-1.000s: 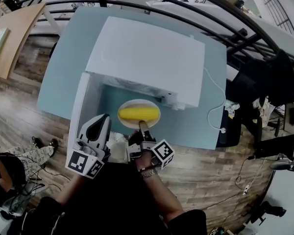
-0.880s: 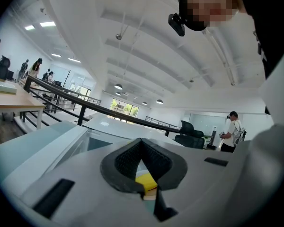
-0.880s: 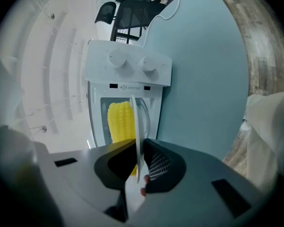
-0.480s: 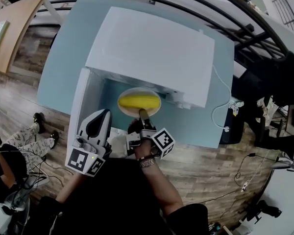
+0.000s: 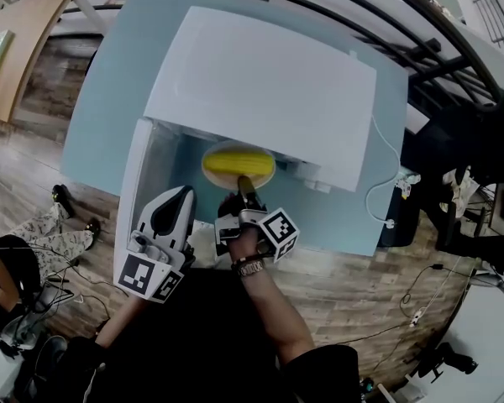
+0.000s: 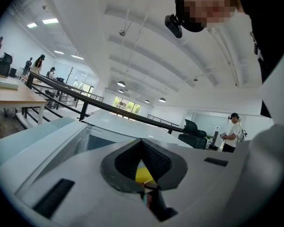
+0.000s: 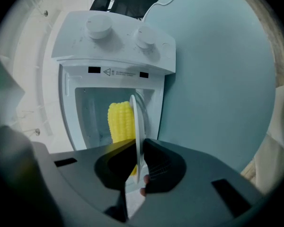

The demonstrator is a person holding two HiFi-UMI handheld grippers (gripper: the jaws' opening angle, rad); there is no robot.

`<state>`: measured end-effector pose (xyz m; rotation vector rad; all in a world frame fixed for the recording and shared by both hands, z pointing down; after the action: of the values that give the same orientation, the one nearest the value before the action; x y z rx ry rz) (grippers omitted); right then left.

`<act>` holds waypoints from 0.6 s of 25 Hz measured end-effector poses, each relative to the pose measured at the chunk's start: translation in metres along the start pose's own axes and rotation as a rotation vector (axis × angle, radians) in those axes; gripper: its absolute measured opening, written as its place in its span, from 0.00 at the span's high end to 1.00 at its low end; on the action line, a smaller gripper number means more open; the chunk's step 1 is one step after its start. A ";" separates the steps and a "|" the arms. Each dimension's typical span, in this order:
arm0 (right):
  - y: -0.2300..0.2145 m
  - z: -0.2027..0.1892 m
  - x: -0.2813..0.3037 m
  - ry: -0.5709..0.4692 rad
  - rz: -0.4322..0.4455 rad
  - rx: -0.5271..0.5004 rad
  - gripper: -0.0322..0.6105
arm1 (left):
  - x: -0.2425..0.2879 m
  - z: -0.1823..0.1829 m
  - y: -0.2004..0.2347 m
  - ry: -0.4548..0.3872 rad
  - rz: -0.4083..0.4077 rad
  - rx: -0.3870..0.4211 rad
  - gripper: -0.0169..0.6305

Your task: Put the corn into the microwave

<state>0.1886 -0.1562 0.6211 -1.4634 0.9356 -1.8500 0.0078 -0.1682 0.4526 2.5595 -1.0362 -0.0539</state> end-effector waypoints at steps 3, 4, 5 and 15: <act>0.003 0.002 0.009 0.002 -0.003 -0.002 0.90 | 0.005 0.000 0.002 0.000 0.001 -0.004 0.97; 0.004 0.003 0.013 0.002 -0.006 -0.003 0.90 | 0.007 0.001 0.003 -0.001 0.002 -0.005 0.97; 0.004 0.004 0.016 0.003 -0.009 -0.003 0.90 | 0.008 0.001 0.003 -0.001 0.003 -0.005 0.97; 0.006 0.013 0.041 0.002 -0.062 0.003 0.90 | 0.020 0.001 0.009 0.010 0.009 -0.019 0.97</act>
<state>0.1921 -0.1948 0.6408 -1.5041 0.8977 -1.8965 0.0166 -0.1881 0.4570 2.5359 -1.0384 -0.0488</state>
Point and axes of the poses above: the fingertips, and each gripper's own axes: x forward along the fingers, y to its left, z out of its top, the point moved 8 cm from there along -x, backward along the fingers, and after that the axes turned 8 degrees about -z, right-handed, at the moved point
